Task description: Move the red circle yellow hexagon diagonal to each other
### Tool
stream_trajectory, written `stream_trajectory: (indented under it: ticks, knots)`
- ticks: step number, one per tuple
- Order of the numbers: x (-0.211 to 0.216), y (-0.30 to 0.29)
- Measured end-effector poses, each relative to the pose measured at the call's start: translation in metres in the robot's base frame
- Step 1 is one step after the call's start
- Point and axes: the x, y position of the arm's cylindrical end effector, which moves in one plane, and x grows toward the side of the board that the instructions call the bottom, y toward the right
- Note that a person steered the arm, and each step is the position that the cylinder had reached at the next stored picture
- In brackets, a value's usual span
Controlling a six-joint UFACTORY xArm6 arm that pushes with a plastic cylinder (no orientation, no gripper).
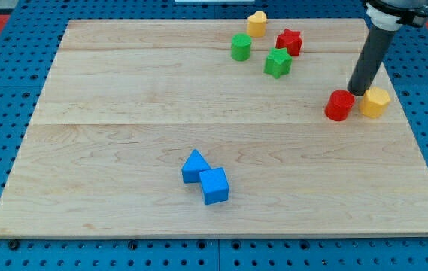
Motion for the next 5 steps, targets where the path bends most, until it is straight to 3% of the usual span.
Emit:
stream_trajectory:
  ticks: [1, 2, 3, 4, 5]
  knots:
    - [0.000, 0.003]
    - [-0.024, 0.043]
    - [-0.002, 0.102]
    - [0.041, 0.064]
    - [0.049, 0.014]
